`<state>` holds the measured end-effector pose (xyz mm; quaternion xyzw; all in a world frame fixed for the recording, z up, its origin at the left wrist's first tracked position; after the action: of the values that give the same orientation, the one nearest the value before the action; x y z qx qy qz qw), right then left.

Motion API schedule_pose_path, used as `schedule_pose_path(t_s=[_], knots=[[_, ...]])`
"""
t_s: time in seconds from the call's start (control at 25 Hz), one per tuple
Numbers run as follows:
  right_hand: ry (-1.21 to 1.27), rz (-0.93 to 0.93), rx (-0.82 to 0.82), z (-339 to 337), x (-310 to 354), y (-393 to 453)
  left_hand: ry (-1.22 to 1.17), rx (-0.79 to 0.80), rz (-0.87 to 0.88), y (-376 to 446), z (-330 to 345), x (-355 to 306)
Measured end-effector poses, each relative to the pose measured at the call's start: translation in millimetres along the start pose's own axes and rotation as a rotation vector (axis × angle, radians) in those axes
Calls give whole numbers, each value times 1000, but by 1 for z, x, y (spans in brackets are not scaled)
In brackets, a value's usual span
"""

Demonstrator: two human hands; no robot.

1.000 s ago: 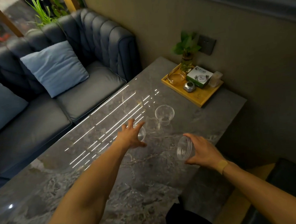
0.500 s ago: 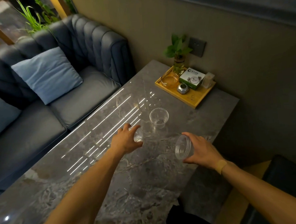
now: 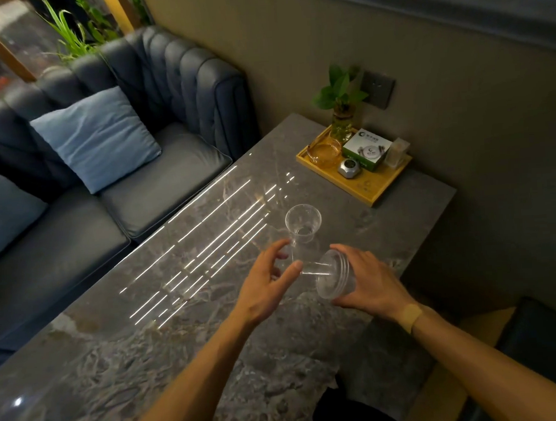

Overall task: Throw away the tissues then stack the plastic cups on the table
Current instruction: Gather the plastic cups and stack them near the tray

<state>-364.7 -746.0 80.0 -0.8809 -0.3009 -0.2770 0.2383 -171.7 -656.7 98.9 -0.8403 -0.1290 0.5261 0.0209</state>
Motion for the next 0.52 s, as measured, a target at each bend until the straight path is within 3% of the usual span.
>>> schedule_pose_path(t_s=[0.2, 0.52], knots=[[-59, -70, -32, 2, 13, -3, -72, 123, 2, -5, 24, -1], [-99, -116, -53, 4, 21, -4, -51, 185, -10, -1, 50, -8]])
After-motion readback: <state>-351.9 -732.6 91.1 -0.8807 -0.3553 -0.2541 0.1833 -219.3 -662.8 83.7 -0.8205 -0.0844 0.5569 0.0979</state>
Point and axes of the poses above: each hand's wrist, its own y-axis towards the middle knuckle, its own z-axis out of the palm, x = y × z, the point moved 6 cm from there along y, towards the middle knuckle, and after that the axes turned 4 degrees about x, right-handed, at the moved point
